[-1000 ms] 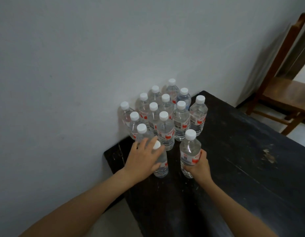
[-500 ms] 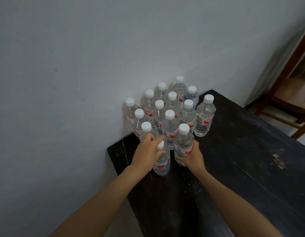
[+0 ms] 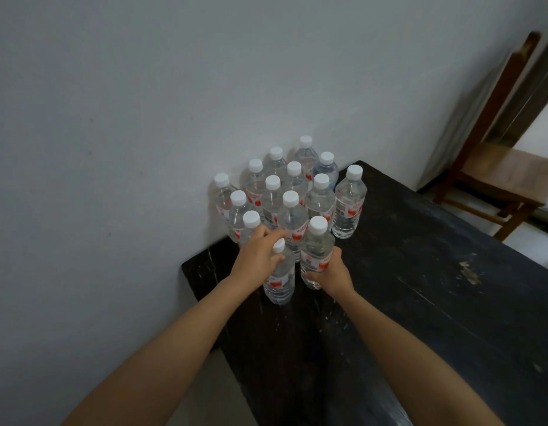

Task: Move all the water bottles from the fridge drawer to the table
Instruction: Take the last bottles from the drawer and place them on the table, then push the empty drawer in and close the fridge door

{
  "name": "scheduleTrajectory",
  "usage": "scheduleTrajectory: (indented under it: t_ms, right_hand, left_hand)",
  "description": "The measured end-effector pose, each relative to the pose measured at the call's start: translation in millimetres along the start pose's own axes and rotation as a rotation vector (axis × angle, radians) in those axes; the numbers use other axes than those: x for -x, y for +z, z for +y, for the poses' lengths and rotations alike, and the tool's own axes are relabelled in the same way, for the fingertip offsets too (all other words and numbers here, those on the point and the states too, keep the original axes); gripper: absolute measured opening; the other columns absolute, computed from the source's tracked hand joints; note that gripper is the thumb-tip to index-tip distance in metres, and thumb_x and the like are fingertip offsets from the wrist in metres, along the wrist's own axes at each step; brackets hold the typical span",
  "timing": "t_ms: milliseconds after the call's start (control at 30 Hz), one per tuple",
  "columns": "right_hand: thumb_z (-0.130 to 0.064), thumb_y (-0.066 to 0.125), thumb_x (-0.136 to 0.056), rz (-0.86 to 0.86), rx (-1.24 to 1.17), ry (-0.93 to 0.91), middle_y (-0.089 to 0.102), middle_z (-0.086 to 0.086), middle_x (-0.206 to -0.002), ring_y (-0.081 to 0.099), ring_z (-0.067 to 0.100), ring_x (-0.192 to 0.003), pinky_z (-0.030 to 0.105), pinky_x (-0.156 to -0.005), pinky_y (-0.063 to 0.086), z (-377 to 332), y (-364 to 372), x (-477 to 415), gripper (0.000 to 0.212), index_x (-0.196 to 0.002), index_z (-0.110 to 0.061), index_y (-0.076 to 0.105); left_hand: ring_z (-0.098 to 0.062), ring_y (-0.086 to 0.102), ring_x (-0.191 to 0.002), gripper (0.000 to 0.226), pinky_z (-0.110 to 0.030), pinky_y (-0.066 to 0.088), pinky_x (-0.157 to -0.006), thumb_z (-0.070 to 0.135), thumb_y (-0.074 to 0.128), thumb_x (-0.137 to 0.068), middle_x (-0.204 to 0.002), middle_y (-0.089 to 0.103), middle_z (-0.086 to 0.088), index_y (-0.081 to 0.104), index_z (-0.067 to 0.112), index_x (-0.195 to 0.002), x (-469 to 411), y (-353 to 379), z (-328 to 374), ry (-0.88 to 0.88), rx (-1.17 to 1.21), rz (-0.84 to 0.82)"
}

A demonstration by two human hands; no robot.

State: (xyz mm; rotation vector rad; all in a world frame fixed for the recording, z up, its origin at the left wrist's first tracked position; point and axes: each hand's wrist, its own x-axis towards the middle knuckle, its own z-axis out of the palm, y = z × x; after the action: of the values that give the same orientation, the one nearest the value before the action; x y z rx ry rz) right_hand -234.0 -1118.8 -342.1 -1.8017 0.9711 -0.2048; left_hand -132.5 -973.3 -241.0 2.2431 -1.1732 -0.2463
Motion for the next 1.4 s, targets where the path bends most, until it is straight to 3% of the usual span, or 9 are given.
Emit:
scheduleTrajectory:
  t_ms: [133,233,367,500,667,800,1000,1400]
  right_hand:
    - [-0.023,0.078,-0.07,0.006,-0.037,0.051,0.037,0.012,-0.144,0.039,0.029,-0.13,0.045,-0.106,0.037,-0.9,-4.2,11.0,0.095,-0.142,-0.013,0.016]
    - [-0.029,0.071,-0.079,0.054,0.01,0.053,0.021,0.015,-0.151,0.026,0.029,-0.138,0.042,-0.11,0.029,3.2,-6.9,36.7,0.095,-0.147,-0.015,0.006]
    - [-0.032,0.067,-0.083,0.125,0.047,0.036,0.024,0.016,-0.149,0.032,0.028,-0.133,0.037,-0.104,0.034,5.0,-16.4,70.9,0.089,-0.147,-0.017,0.007]
    - [-0.033,0.065,-0.084,0.199,0.086,0.043,0.024,0.014,-0.15,0.03,0.027,-0.136,0.037,-0.107,0.032,4.2,-28.8,117.6,0.085,-0.147,-0.017,0.01]
    - [-0.04,0.062,-0.085,0.314,0.21,0.092,0.024,0.009,-0.151,0.03,0.023,-0.136,0.036,-0.109,0.031,2.1,-42.3,194.6,0.079,-0.146,-0.02,0.016]
    - [-0.042,0.057,-0.088,0.398,0.336,0.133,0.028,0.008,-0.147,0.035,0.023,-0.131,0.032,-0.104,0.034,4.5,-35.2,265.9,0.071,-0.144,-0.018,0.021]
    - [-0.04,0.058,-0.088,0.561,0.387,0.267,0.033,0.009,-0.144,0.036,0.023,-0.13,0.03,-0.104,0.032,2.9,-5.2,388.8,0.068,-0.143,-0.016,0.026]
    - [-0.038,0.056,-0.09,0.921,0.375,0.605,0.033,0.009,-0.146,0.03,0.021,-0.135,0.031,-0.109,0.026,25.7,-6.8,625.2,0.063,-0.142,-0.013,0.03]
  left_hand:
    - [-0.01,0.046,-0.09,0.038,-0.022,0.036,-0.081,0.009,0.068,-0.078,-0.1,0.043,0.004,0.058,0.02,-0.112,-5.8,-5.2,-4.1,0.004,0.016,-0.033]
    - [-0.011,0.046,-0.094,0.038,-0.024,0.039,-0.083,0.006,0.068,-0.077,-0.104,0.045,0.002,0.059,0.019,-0.112,-5.4,-6.8,-3.4,0.016,0.031,-0.067]
    - [-0.018,0.049,-0.098,0.039,-0.025,0.039,-0.083,0.006,0.064,-0.079,-0.107,0.041,0.002,0.056,0.021,-0.114,-4.3,-9.9,-1.7,-0.002,-0.004,-0.093]
    - [-0.023,0.051,-0.107,0.06,-0.031,0.046,-0.085,0.013,0.064,-0.081,-0.127,0.04,-0.006,0.041,0.029,-0.134,10.0,-18.9,0.6,0.021,-0.097,-0.137]
    - [-0.023,0.055,-0.1,0.056,-0.038,0.051,-0.083,0.019,0.061,-0.083,-0.132,0.041,-0.003,0.041,0.026,-0.135,56.4,-35.7,4.1,0.24,-0.04,-0.1]
    - [-0.017,0.049,-0.112,0.05,-0.029,0.041,-0.093,0.022,0.06,-0.085,-0.125,0.052,-0.003,0.045,0.021,-0.133,98.5,-38.1,-5.0,0.41,-0.027,-0.124]
    - [-0.019,0.043,-0.123,0.047,-0.03,0.034,-0.102,0.024,0.058,-0.087,-0.129,0.052,-0.004,0.046,0.017,-0.132,156.3,-42.6,-5.9,0.57,0.016,-0.235]
    - [-0.019,0.044,-0.116,0.046,-0.032,0.04,-0.096,0.029,0.053,-0.089,-0.127,0.053,-0.002,0.044,0.018,-0.134,281.5,4.8,116.8,0.946,0.114,-0.431]
